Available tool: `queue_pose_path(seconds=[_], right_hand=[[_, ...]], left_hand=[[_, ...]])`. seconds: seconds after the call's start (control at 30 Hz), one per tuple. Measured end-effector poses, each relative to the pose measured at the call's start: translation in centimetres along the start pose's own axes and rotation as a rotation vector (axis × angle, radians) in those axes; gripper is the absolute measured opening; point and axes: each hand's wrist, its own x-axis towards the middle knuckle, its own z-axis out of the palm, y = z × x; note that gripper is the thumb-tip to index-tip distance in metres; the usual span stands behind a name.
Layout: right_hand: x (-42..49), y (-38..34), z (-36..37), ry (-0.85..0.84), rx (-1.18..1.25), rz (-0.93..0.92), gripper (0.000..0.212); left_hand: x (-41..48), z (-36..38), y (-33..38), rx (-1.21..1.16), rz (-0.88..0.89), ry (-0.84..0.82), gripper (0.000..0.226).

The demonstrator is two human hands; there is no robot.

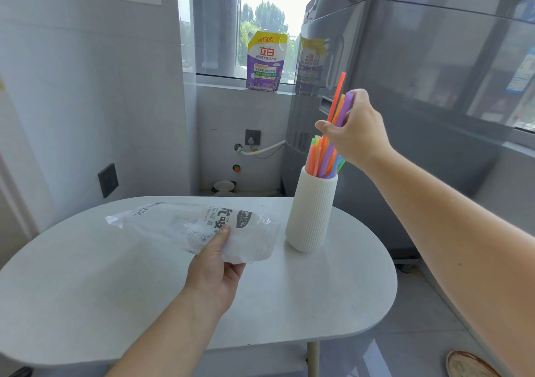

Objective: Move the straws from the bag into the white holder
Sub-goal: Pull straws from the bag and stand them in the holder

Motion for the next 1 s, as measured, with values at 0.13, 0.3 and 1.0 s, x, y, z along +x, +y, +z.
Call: queue_pose_path(seconds=[0.13, 0.3, 1.0], right_hand=[[0.6, -0.6, -0.2, 0.108, 0.016, -0.088, 0.095], [1.6, -0.8, -0.2, 0.079, -0.111, -0.246, 0.064], [-1.3, 2.5, 2.8, -0.282, -0.371, -0.219, 0.054]], left_hand=[[-0.1, 0.0, 0.0, 0.0, -0.001, -0.002, 0.032], [-0.1, -0.1, 0.1, 0.004, 0.001, 0.004, 0.034], [-0.2, -0.2, 0.2, 0.032, -0.005, -0.009, 0.031]])
